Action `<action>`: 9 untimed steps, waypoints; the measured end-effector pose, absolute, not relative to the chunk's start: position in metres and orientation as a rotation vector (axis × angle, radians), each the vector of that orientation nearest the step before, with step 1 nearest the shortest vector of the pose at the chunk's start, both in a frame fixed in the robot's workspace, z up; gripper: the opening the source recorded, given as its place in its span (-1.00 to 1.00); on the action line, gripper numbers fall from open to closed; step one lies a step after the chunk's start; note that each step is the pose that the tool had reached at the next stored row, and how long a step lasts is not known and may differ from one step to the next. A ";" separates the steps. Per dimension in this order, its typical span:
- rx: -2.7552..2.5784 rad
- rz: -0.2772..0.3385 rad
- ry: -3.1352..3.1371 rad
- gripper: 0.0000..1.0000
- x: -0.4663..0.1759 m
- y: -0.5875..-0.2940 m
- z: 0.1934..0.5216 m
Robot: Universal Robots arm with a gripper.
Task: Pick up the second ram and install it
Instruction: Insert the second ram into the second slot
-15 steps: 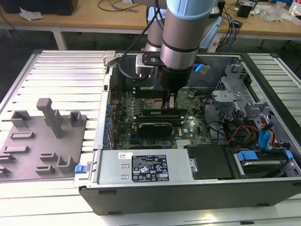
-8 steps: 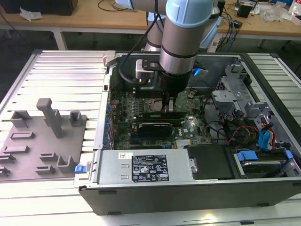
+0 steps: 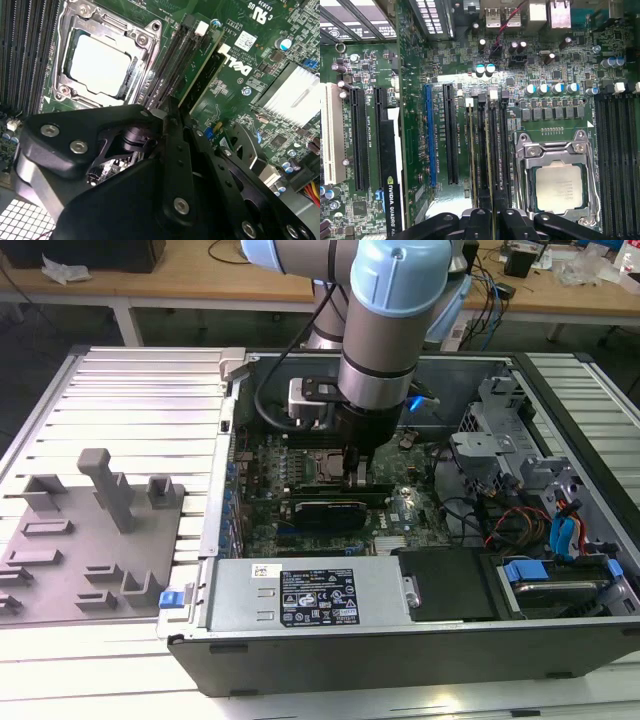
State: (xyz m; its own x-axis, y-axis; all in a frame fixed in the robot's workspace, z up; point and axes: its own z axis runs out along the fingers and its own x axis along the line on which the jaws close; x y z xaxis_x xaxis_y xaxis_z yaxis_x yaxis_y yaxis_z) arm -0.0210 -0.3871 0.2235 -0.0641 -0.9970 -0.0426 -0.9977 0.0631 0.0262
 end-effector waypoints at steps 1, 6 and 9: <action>-2.140 0.075 2.281 -0.73 -0.021 -0.387 0.223; -2.132 0.061 2.275 -0.73 -0.025 -0.387 0.232; -2.123 0.057 2.280 -0.73 -0.028 -0.386 0.233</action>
